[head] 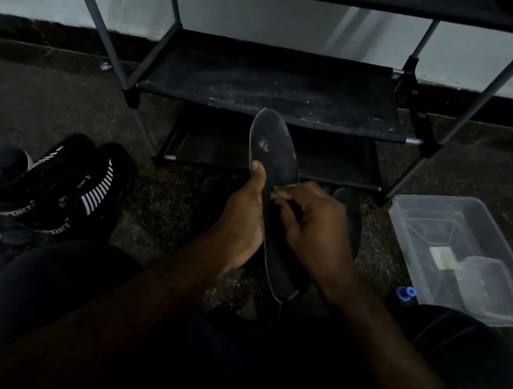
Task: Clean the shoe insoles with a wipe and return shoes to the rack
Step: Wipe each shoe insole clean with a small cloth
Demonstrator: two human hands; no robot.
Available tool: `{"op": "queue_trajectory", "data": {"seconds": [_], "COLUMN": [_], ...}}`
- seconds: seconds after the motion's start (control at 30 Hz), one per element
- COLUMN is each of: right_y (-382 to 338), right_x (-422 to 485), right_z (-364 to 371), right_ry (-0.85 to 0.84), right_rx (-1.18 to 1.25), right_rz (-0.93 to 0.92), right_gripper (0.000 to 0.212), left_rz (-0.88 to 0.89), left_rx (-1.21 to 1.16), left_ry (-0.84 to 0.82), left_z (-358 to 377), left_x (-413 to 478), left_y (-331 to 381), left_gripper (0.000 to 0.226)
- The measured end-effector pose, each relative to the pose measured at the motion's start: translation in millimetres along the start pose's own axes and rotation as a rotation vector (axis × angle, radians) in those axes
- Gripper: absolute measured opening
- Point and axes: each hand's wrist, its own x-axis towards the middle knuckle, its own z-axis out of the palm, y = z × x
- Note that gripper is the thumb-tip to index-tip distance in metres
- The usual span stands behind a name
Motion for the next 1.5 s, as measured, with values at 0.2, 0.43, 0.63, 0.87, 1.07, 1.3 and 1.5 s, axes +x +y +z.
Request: {"op": "queue_trajectory", "data": {"seconds": [0.2, 0.43, 0.63, 0.87, 1.07, 1.3, 1.5], "right_y": [9.1, 8.7, 9.0, 3.9, -3.2, -20.0, -12.1], "right_x": [7.4, 18.3, 19.0, 10.8, -0.2, -9.0, -7.8], "right_z": [-11.6, -30.4, -30.3, -22.5, -8.5, -1.1, -1.6], "right_ry": [0.066, 0.171, 0.037, 0.009, -0.109, -0.158, -0.102], "right_rx": [0.483, 1.054, 1.308, 0.865, 0.509, 0.387, 0.297], "right_rz": [0.509, 0.811, 0.851, 0.585, 0.394, 0.250, 0.268], "right_gripper": [0.012, 0.020, 0.023, 0.034, 0.022, 0.018, 0.019], "left_rz": [-0.048, -0.064, -0.050, 0.022, -0.031, -0.069, -0.084], "left_rx": [0.025, -0.054, -0.116, -0.112, -0.146, -0.238, -0.262], "left_ry": [-0.066, -0.049, -0.073, -0.069, -0.070, -0.086, -0.114], "left_z": [0.2, -7.2, -11.3, -8.5, -9.0, -12.2, -8.6], "left_x": [-4.2, -5.8, -2.7, -1.1, -0.6, 2.7, 0.7], "left_y": [5.3, 16.3, 16.3, 15.9, 17.2, 16.5, 18.6], "left_gripper": [0.054, 0.069, 0.092, 0.081, 0.090, 0.087, 0.093]}}
